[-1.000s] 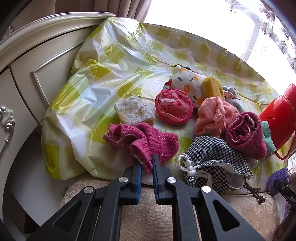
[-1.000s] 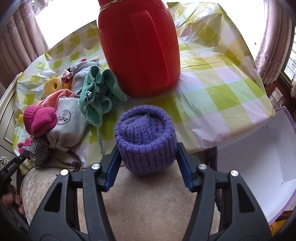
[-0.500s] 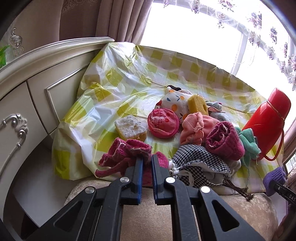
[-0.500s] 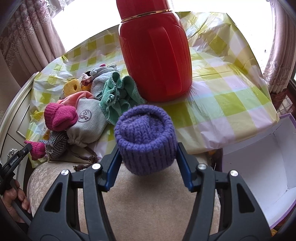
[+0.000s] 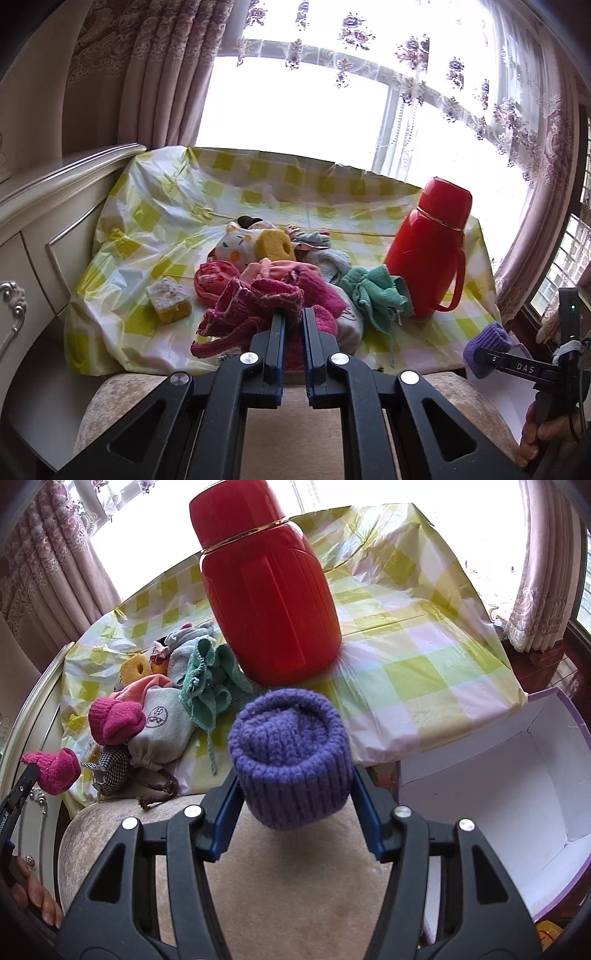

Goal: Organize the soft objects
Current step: 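Carry both items over the white box and open both tools to drop them, then move both open tools back over the pile of soft items, then grasp the checkered drawstring bag with the left tool while the right grasps the pink knit mitten, then carry both items to the white box and open the left tool to drop the checkered bag, then lower the pink knit mitten into the box and open the right tool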

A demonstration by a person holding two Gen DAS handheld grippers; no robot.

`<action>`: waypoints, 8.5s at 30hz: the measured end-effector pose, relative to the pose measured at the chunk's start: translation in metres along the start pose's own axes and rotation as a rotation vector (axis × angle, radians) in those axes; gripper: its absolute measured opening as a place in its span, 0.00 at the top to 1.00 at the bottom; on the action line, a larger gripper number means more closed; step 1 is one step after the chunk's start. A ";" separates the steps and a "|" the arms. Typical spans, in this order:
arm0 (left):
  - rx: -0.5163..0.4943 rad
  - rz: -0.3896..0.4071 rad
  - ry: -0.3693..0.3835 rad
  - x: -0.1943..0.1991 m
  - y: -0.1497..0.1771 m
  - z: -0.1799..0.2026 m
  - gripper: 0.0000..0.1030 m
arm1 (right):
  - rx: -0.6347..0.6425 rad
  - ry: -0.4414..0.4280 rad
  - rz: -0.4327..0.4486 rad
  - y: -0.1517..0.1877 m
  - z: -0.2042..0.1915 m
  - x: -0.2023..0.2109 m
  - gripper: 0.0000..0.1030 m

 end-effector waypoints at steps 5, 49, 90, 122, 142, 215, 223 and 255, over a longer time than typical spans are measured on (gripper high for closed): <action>-0.075 -0.018 0.193 -0.005 0.000 0.068 0.91 | -0.069 0.081 0.009 0.000 0.040 0.014 0.42; -0.200 -0.227 0.332 -0.053 0.023 0.189 0.18 | -0.111 0.208 0.120 -0.010 0.106 0.045 0.19; 0.235 -0.391 0.048 -0.104 0.017 -0.059 0.18 | 0.351 -0.096 -0.030 -0.007 -0.111 -0.034 0.19; 0.348 -0.554 0.159 -0.163 0.036 -0.074 0.81 | 0.403 -0.350 -0.240 -0.028 -0.201 -0.140 0.48; 0.313 -0.279 0.078 -0.103 0.009 -0.070 0.86 | 0.355 -0.388 -0.058 -0.031 -0.171 -0.077 0.75; -0.329 -0.437 0.483 -0.094 0.047 0.286 0.50 | -0.252 0.095 -0.094 0.045 0.196 0.030 0.75; -0.252 -0.452 0.459 -0.098 0.045 0.263 0.48 | -0.213 0.097 -0.182 0.043 0.191 -0.009 0.75; -0.130 -0.468 0.451 -0.102 0.044 0.227 0.48 | -0.255 0.171 -0.335 0.053 0.226 -0.027 0.74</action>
Point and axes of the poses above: each gripper's, at about its wrist camera, not at the fingertips, and x roughly against the way its jaws point, z to its right, y to its underside, the point moved 2 cm from there along -x, roughly the way its jaws point, and after that the axes turned 7 degrees about -y, right-handed, at the moved point
